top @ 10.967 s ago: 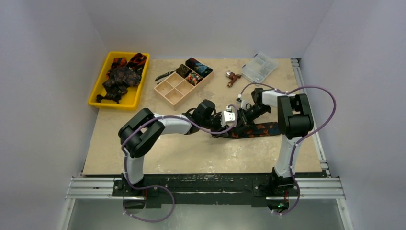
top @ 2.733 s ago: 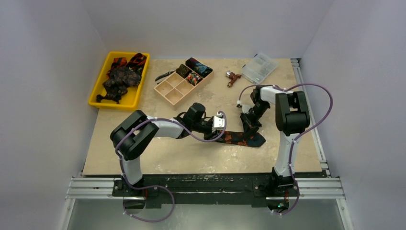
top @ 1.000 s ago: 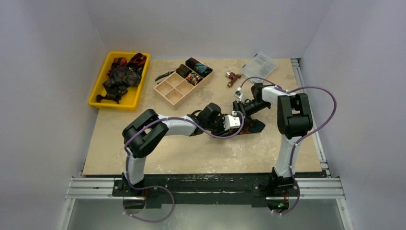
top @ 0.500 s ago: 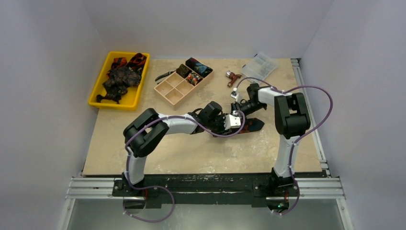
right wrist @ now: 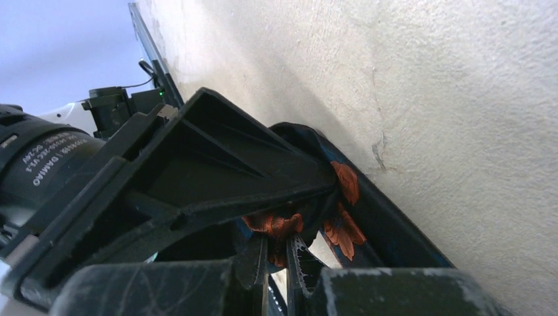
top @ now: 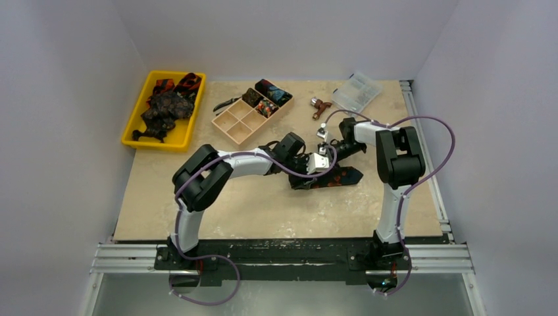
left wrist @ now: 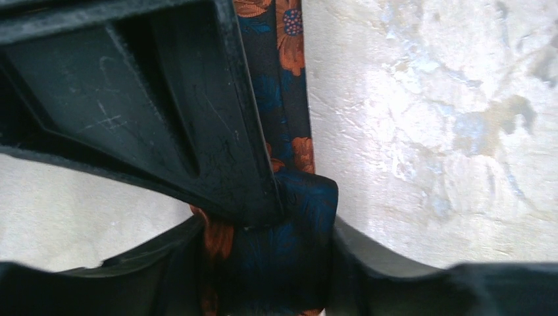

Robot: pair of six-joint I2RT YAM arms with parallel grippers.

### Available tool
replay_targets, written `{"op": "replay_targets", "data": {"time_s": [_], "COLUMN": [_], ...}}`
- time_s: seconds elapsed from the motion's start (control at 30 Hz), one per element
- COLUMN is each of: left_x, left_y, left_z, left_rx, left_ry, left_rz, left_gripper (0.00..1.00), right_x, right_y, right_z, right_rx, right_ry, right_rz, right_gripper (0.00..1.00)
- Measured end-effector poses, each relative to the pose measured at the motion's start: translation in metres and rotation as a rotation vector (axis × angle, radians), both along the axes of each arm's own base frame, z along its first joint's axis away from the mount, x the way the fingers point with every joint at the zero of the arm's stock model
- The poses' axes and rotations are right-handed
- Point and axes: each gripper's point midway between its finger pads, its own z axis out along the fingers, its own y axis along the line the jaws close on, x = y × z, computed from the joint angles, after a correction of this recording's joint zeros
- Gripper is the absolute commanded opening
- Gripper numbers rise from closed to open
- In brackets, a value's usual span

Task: Roll the ties
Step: Roll the tie at the center of the board.

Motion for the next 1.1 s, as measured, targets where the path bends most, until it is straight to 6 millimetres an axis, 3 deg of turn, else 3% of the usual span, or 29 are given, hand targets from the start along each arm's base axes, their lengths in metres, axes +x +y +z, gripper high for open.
{"op": "replay_targets", "data": {"time_s": [0.43, 0.67, 1.1], "left_x": [-0.013, -0.008, -0.001], "left_y": [0.015, 0.013, 0.003], "left_z": [0.007, 0.01, 0.018], "left_rx": [-0.155, -0.2, -0.262], "left_ry": [0.084, 0.073, 0.112], "left_rz": [0.091, 0.124, 0.186], "left_gripper": [0.66, 0.63, 0.69], "right_x": [-0.006, -0.004, -0.003], "right_y": [-0.006, -0.017, -0.018], "right_z": [-0.011, -0.028, -0.029], "right_rx": [-0.071, -0.172, -0.222], "right_ry": [-0.029, -0.034, -0.025], "right_rz": [0.011, 0.013, 0.025], "right_gripper": [0.0, 0.0, 0.0]}}
